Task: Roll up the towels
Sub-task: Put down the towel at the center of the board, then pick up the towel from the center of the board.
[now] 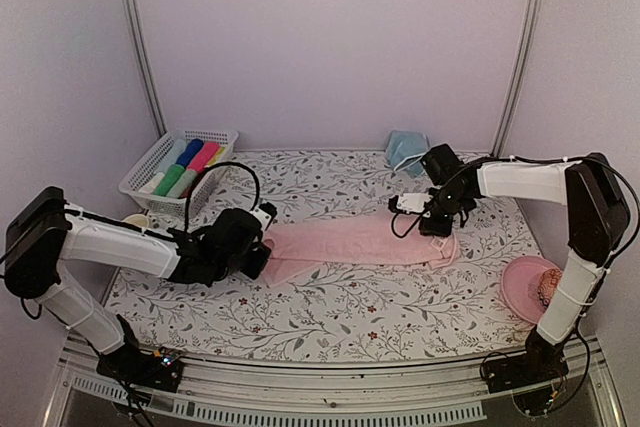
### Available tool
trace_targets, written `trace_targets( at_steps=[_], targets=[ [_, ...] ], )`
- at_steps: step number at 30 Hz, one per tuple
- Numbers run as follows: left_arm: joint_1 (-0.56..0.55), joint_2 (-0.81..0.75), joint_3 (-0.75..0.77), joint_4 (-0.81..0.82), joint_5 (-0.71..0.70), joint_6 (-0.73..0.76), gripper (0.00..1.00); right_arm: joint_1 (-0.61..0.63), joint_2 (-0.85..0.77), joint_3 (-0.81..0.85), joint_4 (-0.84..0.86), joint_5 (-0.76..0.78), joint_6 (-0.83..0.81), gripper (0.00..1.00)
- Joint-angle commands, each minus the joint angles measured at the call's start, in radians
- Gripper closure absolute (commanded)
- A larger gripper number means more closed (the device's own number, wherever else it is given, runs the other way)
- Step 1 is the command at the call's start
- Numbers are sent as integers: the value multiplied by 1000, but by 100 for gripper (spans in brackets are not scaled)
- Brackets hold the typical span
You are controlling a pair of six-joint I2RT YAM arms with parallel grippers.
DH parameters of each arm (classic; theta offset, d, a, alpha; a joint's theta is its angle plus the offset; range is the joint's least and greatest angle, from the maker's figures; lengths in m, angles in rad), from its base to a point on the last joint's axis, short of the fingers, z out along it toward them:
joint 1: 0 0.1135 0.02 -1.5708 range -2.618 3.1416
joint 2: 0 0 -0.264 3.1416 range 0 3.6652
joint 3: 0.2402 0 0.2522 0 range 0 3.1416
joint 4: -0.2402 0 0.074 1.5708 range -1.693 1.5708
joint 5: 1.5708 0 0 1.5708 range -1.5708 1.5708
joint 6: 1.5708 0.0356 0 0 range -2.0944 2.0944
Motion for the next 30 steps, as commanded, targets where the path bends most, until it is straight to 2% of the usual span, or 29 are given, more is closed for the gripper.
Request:
trace_targets(
  at_steps=[1,14,23,30],
  targets=[
    [-17,12,13,21,1,1,100,3,13,70,-58,33,38,61],
    [-22,24,16,18,-14,6,100,3,38,136,-219,8,101,63],
    [-24,35,22,17,-15,4,100,3,14,145,-234,-10,106,64],
    [-27,43,26,16,-17,4,100,3,16,157,-219,-1,112,74]
  ],
)
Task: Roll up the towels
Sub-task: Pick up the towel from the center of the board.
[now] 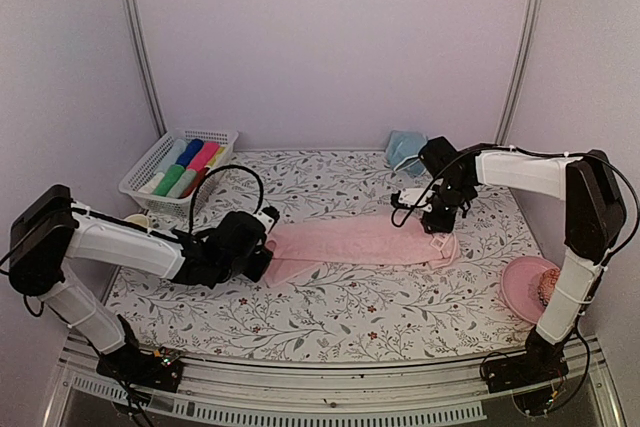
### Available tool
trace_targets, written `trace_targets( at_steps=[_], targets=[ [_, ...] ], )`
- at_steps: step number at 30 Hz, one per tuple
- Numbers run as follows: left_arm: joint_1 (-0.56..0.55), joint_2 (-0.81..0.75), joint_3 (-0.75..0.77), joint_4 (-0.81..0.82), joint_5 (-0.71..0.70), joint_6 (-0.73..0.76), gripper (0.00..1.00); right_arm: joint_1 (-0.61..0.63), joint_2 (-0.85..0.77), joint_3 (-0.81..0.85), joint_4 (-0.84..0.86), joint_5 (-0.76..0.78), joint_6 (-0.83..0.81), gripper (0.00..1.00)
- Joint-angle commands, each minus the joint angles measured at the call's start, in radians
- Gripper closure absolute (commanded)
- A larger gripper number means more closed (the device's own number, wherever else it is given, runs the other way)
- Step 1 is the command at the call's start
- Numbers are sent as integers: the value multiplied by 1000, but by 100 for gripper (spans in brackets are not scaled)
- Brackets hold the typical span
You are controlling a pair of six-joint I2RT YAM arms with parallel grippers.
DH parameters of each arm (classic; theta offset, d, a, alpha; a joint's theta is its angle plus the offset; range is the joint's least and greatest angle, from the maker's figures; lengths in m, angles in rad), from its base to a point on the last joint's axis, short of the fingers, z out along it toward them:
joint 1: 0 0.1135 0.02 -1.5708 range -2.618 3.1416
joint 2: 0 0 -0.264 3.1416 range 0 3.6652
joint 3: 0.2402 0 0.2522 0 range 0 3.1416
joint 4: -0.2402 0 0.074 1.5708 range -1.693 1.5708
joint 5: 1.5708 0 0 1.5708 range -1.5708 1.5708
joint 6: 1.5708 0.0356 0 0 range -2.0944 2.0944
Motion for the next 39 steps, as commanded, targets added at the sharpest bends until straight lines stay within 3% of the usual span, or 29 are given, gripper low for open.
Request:
trace_targets(
  at_steps=[1,6,13,22,34,39],
  targets=[
    [-20,14,23,16,-10,5,100,2,-7,33,0,-8,15,75],
    [-21,19,24,16,-14,6,100,2,0,34,2,-10,18,80],
    [-22,26,27,15,-16,5,100,2,-11,41,5,-12,21,96],
    [-24,18,31,14,-13,11,100,2,-45,52,23,0,25,98],
    [3,-203,149,-93,-101,68,100,-157,-281,115,234,-74,118,98],
    [19,-301,178,-103,-169,115,100,-200,-476,22,353,-200,108,98]
  ],
)
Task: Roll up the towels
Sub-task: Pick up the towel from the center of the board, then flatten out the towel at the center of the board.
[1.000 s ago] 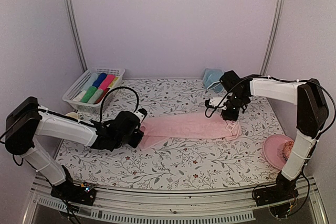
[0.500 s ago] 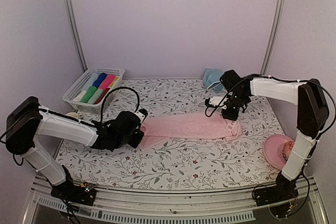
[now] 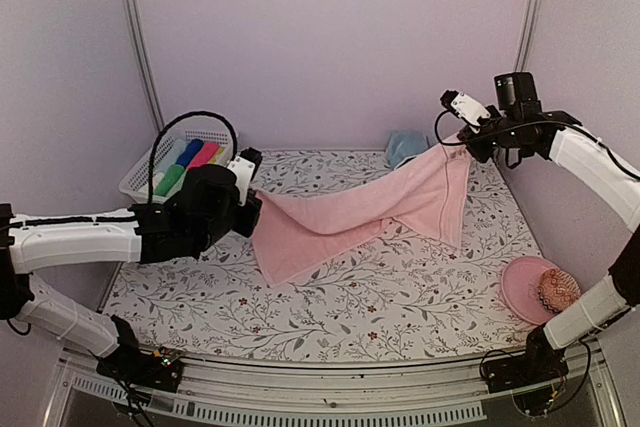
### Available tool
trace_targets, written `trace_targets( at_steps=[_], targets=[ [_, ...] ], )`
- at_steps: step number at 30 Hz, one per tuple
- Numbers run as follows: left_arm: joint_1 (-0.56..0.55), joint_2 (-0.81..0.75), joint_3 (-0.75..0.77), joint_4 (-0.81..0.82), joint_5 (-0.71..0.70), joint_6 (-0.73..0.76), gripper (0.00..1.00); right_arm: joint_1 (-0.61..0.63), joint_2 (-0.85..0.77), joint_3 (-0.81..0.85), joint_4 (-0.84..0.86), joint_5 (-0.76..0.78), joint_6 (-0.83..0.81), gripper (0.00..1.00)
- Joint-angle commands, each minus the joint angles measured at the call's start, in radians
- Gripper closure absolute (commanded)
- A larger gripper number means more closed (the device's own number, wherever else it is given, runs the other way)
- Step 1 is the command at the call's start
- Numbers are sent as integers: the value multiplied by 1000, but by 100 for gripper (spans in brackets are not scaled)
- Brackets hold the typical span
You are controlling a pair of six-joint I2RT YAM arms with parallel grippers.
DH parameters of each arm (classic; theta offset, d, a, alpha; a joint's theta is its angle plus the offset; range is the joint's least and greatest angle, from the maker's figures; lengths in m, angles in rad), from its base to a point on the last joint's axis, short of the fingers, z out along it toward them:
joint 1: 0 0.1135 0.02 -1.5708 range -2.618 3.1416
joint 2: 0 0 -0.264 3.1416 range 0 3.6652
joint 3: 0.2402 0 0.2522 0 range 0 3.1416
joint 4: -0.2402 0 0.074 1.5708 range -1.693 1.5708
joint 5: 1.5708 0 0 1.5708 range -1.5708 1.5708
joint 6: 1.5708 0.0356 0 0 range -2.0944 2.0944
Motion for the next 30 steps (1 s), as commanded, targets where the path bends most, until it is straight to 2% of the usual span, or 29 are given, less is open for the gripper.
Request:
trace_targets(
  at_steps=[1,6,11,14,16,18,20,23,26,30],
  targets=[
    [15,-90,35,-28,-101,55,100,-21,-204,-93,165,-139,12,98],
    [12,-268,33,-13,-159,77,100,-31,-414,-193,241,-224,5,98],
    [-19,-481,10,11,-128,104,100,-32,-607,-274,240,-332,6,98],
    [-38,-557,9,-9,-149,120,100,-33,-653,-283,238,-350,39,98],
    [-37,-556,10,-23,-178,121,100,-37,-628,-283,234,-323,63,98],
    [-23,-494,23,-50,-185,97,100,-39,-569,-281,235,-264,77,98],
    [28,-372,41,-82,-131,55,100,-43,-492,-281,236,-204,85,98],
    [140,-194,80,-110,27,-15,100,-75,-368,-288,242,-192,97,98],
    [229,-17,107,-42,177,-36,100,-106,-206,-316,296,-179,88,98],
    [285,258,244,-32,203,-8,100,-131,21,-310,369,-127,50,98]
  ],
)
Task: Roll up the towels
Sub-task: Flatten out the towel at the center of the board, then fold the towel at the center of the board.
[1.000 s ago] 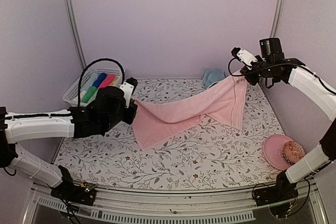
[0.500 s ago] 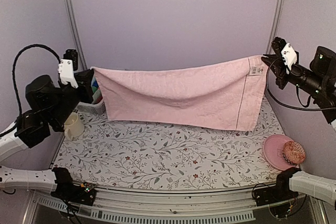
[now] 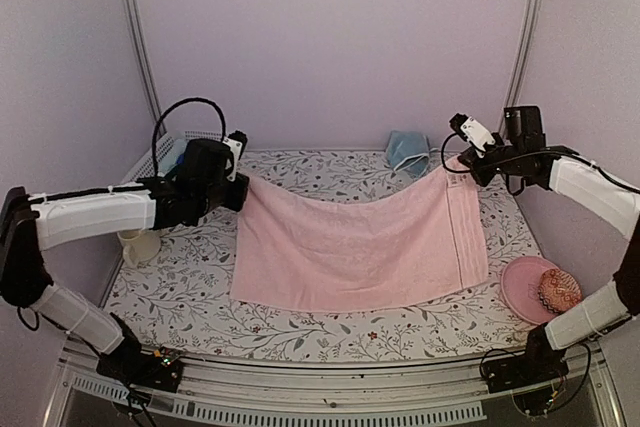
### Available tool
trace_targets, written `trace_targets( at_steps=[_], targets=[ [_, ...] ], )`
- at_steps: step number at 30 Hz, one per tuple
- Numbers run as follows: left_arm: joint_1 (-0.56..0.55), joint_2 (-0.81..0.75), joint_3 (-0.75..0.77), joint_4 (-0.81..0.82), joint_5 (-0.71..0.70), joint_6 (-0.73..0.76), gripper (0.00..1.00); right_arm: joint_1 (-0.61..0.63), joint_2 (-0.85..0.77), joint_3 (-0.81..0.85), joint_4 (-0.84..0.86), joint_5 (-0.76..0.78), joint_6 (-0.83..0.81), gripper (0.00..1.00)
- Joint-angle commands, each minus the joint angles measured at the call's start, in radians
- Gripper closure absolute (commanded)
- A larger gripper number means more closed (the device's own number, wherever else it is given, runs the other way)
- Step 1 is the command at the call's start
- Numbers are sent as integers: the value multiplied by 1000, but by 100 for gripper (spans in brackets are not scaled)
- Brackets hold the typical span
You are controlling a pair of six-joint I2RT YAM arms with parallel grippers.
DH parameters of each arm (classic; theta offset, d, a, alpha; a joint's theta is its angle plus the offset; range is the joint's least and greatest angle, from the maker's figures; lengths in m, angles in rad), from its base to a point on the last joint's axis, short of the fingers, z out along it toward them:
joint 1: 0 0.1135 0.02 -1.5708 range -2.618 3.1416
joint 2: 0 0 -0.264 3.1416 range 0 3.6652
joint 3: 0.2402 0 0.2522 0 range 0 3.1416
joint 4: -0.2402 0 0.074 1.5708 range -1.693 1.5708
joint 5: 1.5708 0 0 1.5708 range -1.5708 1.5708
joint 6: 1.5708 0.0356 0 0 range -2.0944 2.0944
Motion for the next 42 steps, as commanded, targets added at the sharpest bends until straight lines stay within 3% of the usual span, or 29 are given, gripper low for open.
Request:
trace_targets(
  at_steps=[1,8,14,21,26,31,36,42],
  targets=[
    [56,245,173,15,92,7,100,-29,214,12,96,91,-25,98],
    [129,618,418,35,32,103,100,-75,567,270,116,169,-14,98],
    [173,673,454,80,41,152,100,-89,687,385,115,180,7,98],
    [229,657,408,162,112,202,100,-108,678,370,124,191,-23,98],
    [239,702,464,169,260,273,100,-113,690,372,134,188,-39,98],
    [244,737,519,100,297,312,100,-113,678,365,135,135,-47,98],
    [245,695,461,86,371,373,100,-114,597,288,132,26,-112,98],
    [245,616,364,119,362,367,100,-129,491,188,118,-43,-150,98]
  ],
)
